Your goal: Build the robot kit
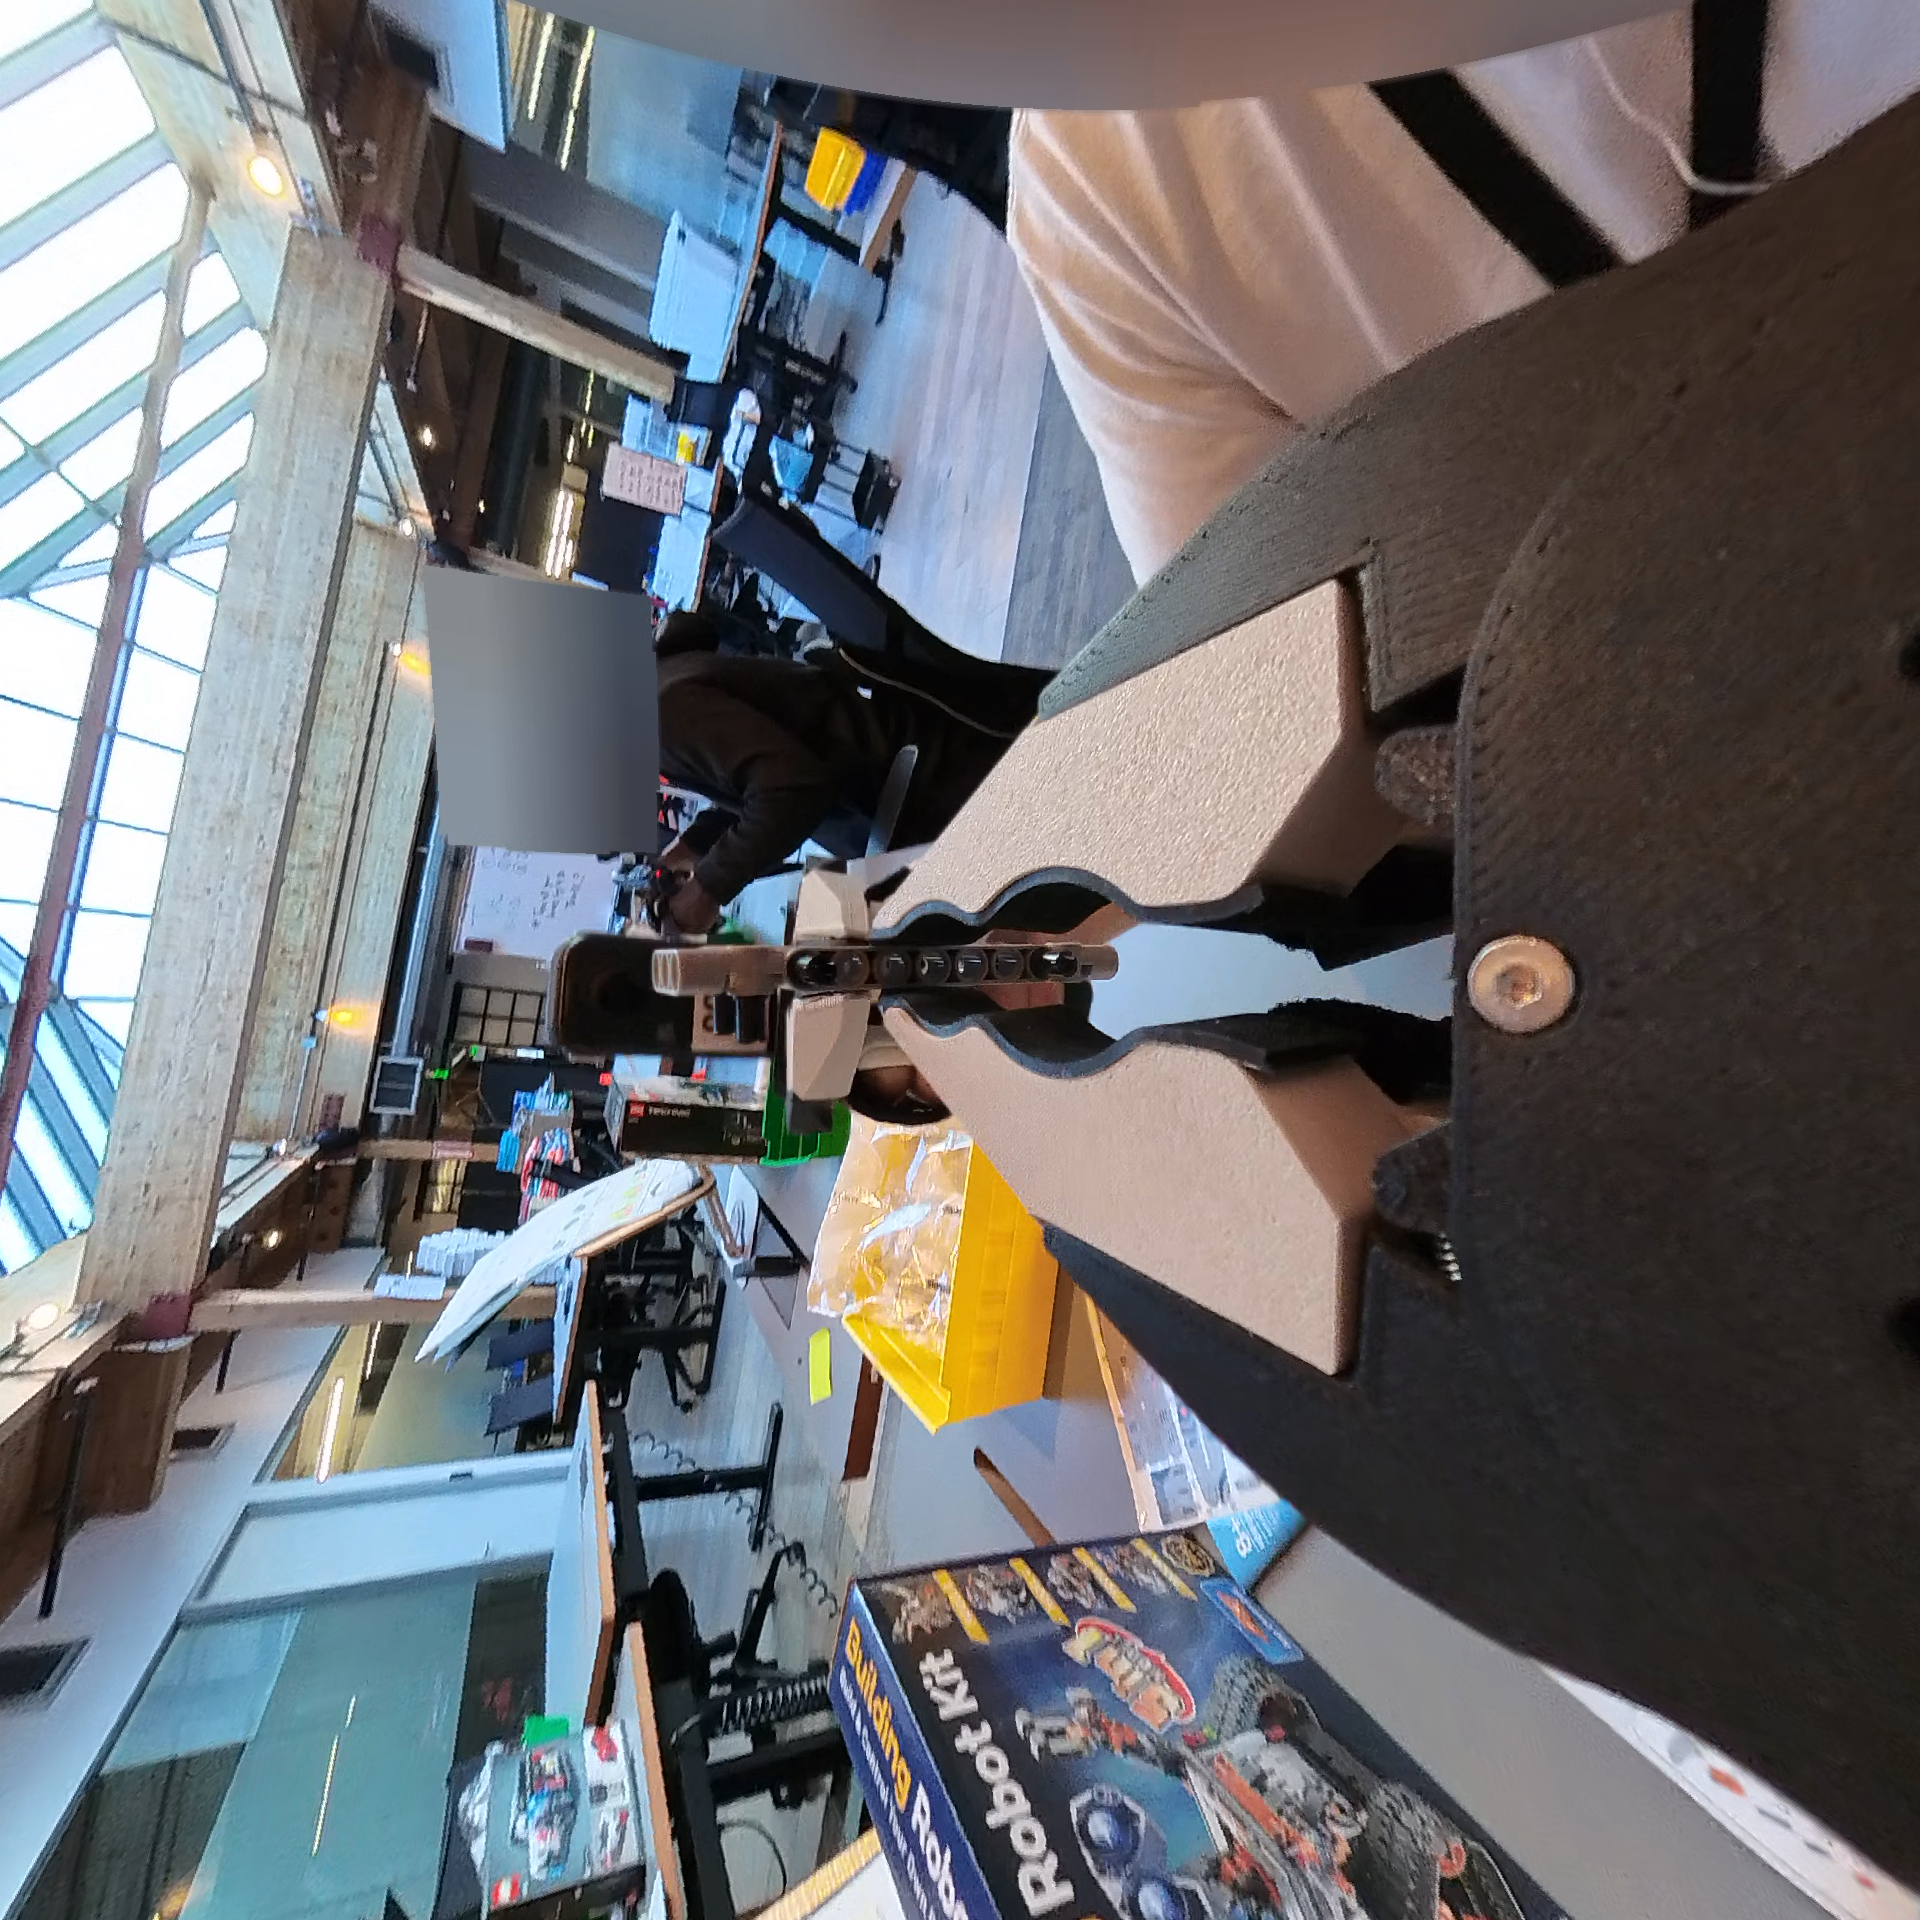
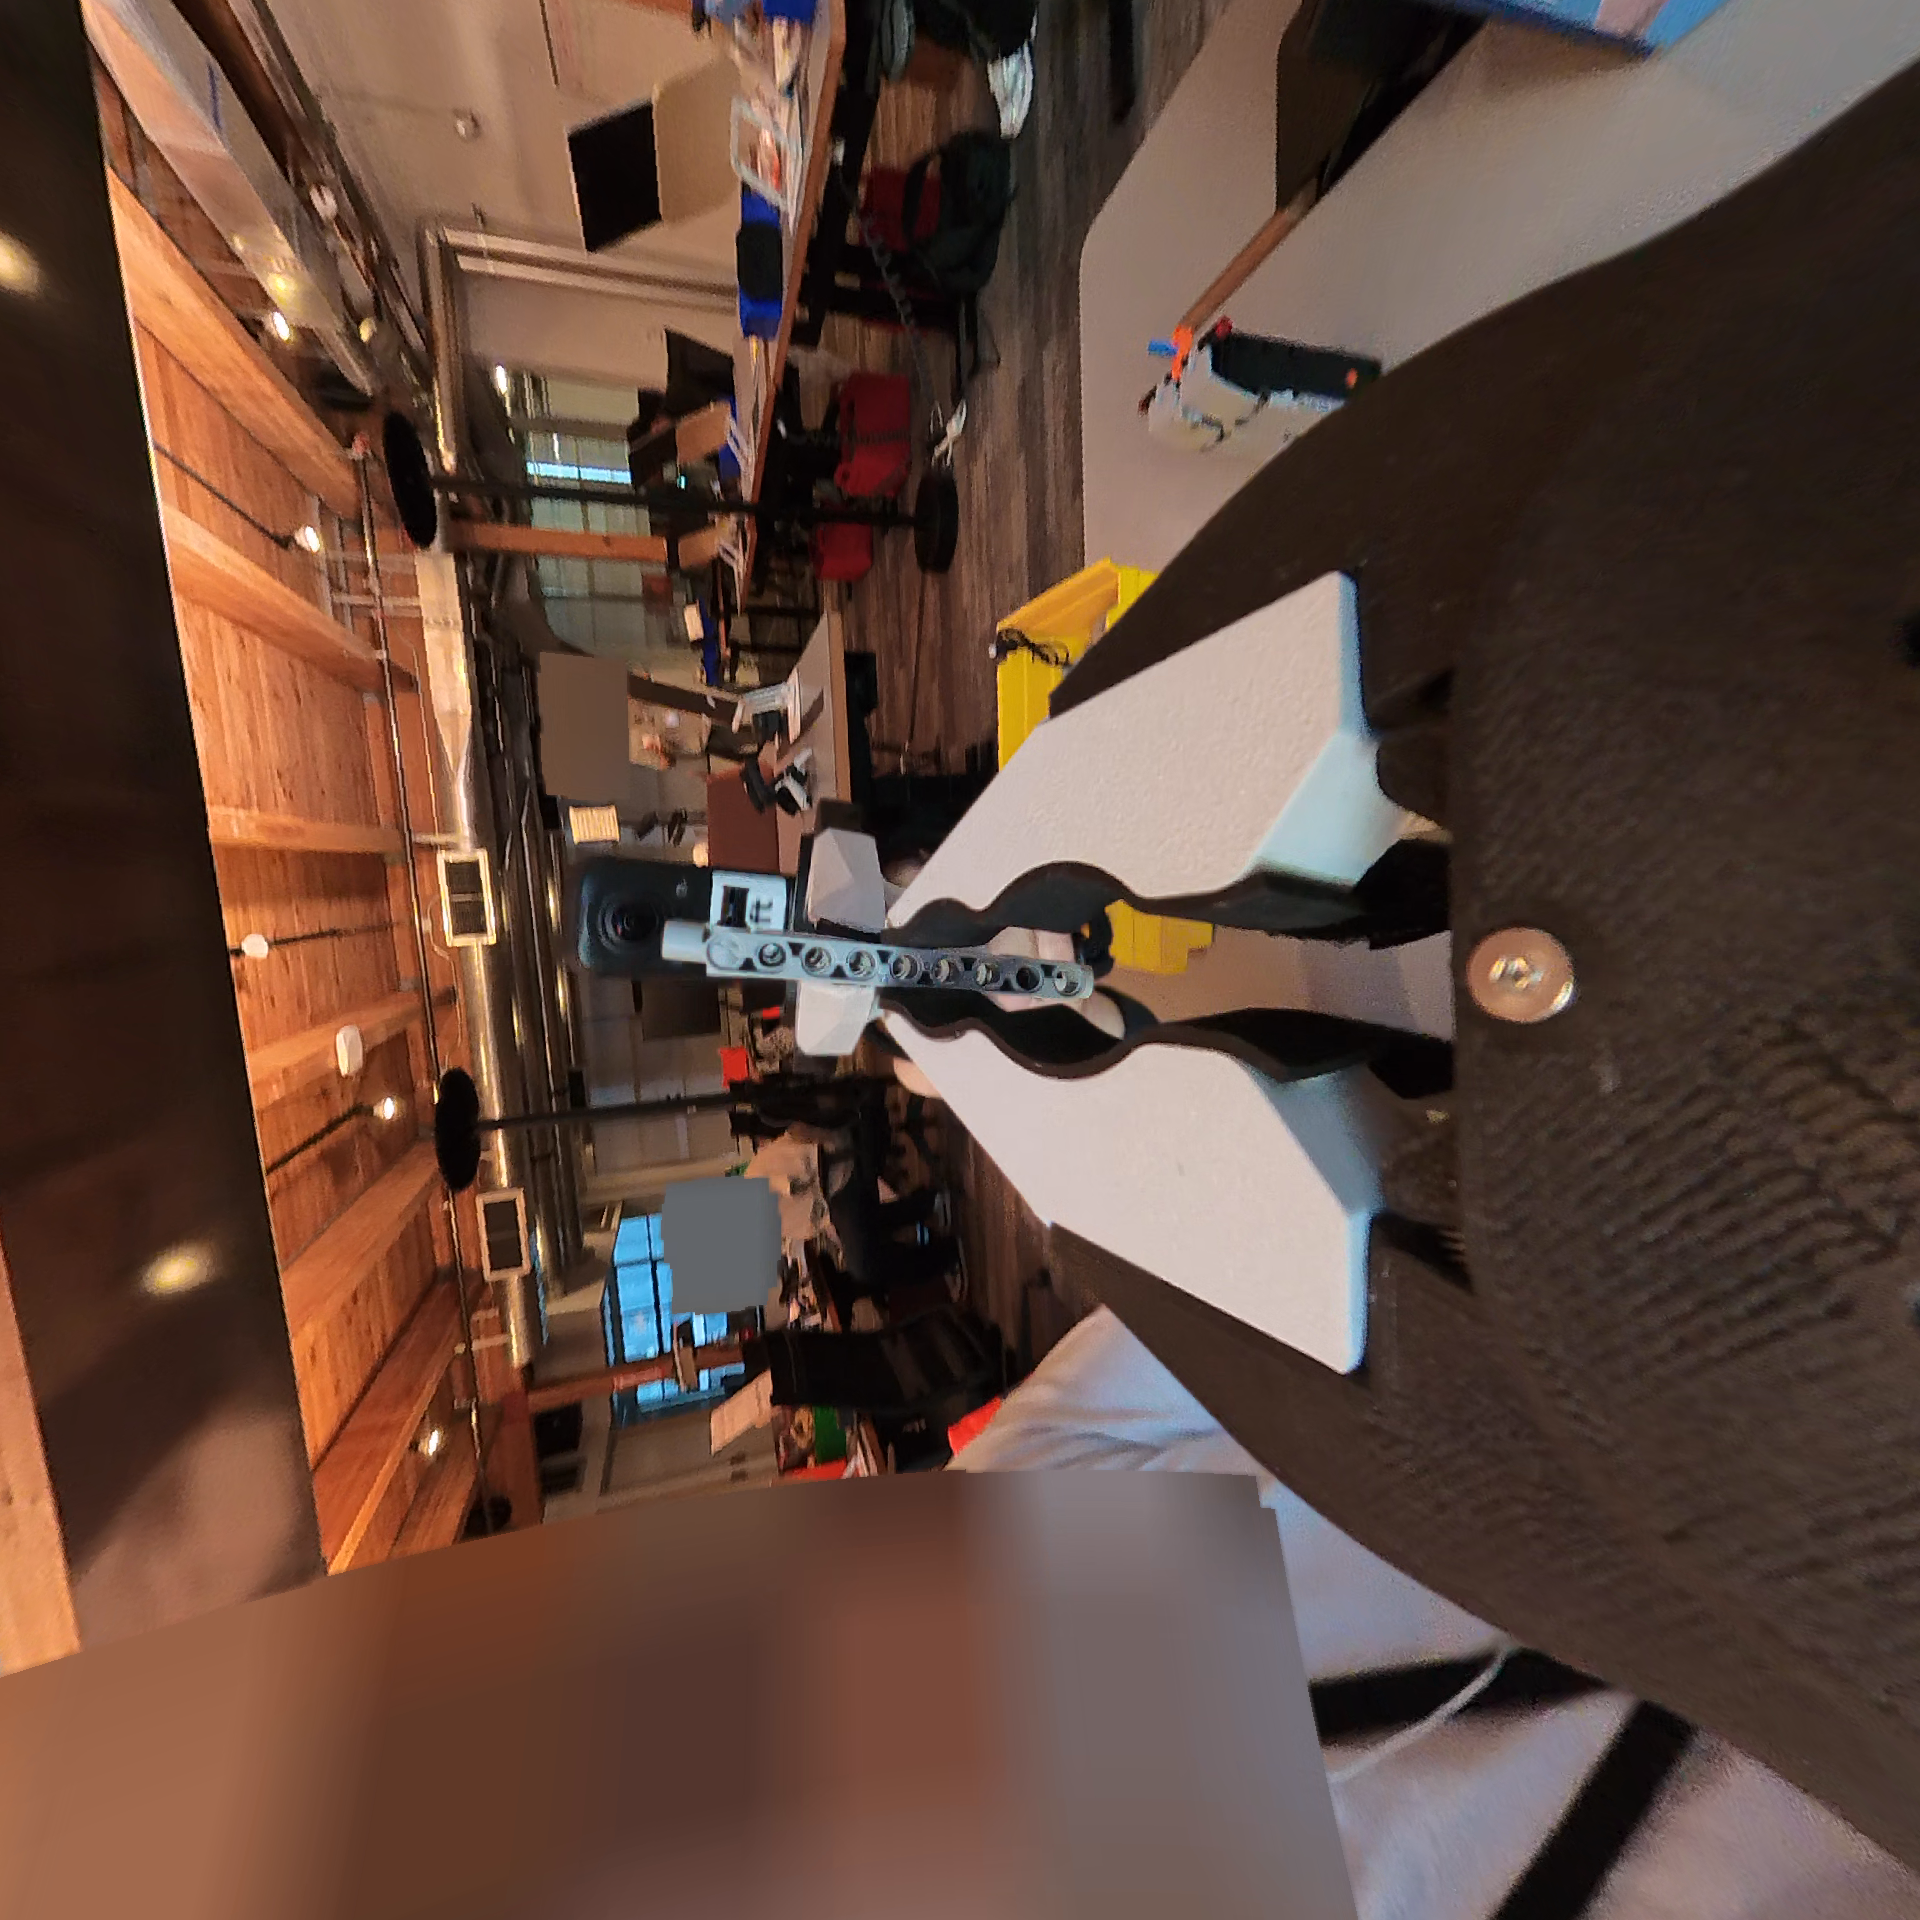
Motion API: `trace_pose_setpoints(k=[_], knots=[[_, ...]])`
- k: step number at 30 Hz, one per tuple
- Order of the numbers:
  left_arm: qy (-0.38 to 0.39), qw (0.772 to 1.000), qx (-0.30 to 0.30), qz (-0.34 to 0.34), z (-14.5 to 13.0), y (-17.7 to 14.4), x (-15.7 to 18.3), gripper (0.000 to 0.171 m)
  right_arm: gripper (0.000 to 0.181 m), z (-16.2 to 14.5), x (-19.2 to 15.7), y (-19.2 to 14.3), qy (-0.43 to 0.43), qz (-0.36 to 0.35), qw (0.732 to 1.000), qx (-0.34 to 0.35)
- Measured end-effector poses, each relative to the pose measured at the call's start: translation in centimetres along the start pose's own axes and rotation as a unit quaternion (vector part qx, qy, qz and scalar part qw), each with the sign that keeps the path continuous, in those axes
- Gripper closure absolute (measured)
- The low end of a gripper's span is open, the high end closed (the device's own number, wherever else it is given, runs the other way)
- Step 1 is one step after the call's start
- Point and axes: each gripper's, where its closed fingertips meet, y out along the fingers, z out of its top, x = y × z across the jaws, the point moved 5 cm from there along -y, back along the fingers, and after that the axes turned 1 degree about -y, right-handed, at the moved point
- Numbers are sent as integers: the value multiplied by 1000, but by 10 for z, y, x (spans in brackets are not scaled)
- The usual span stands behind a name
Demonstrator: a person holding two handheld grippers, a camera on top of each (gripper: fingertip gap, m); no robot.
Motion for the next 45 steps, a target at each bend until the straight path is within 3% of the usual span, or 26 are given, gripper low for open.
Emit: trace_pose_setpoints(k=[6,15,30,45], knots=[[6,1000,-6,15,0,-5,-1,167,174,-2,1,3,-14,-25,999,-17],[-6,1000,-11,-18,0,-6,7,167,175,0,-5,4,17,24,1000,-2],[-4,1000,-17,-8,0,-3,8,167,175,1,-2,8,72,50,995,39],[23,1000,-11,-1,0,-1,8,167,174,0,-3,11,28,20,999,22]])
